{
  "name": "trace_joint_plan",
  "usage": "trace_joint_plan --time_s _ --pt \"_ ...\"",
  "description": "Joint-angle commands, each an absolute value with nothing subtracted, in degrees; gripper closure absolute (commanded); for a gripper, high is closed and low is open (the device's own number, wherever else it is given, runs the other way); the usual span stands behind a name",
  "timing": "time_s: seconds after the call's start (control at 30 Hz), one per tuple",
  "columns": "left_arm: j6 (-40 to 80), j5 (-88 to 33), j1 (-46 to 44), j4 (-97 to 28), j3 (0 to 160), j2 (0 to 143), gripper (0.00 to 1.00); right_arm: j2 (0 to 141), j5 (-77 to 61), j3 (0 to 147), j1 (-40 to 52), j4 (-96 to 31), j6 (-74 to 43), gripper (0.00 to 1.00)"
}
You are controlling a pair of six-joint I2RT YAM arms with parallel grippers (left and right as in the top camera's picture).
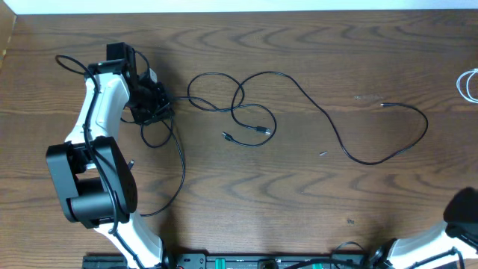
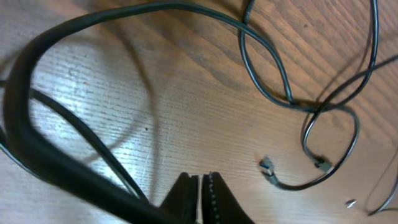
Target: Untangle cables
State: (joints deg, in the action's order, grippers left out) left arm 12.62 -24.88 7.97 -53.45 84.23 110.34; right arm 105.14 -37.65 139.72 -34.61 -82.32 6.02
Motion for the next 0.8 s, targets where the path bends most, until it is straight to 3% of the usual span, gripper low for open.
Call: trace_joint_plan --time_s 0.0,0.03,0.13,0.23,0.37,0.7,0.77 --pt "6.57 -24.32 7.9 -53.39 85.17 105.38 0.85 106.65 -35.4 139.7 -29.02 -84.47 10.83 0.91" --pt "5.93 -24.34 7.9 -53.23 85.38 104.16 0.83 107.13 -34.48 139.7 -27.86 -85.01 10.83 0.9" --pt "5.58 -24.4 7.9 -52.51 85.82 99.66 0.59 108.99 -31.77 139.7 -24.91 -87.0 11.07 0.83" --pt "5.56 -24.88 7.88 -51.99 85.86 95.59 0.46 111.15 -31.55 139.7 -22.2 -89.91 14.72 0.73" --pt "5.56 -27.24 7.88 -52.05 85.86 91.5 0.41 115.42 -31.4 139.7 -18.81 -95.11 19.9 0.63" --pt "5.56 -32.36 7.2 -53.3 85.82 90.24 0.39 125.95 -30.94 134.96 -12.78 -97.3 24.67 0.51" --pt "5.56 -32.36 6.0 -53.21 85.82 90.24 0.39 128.14 -30.98 132.57 -11.35 -97.3 27.31 0.45"
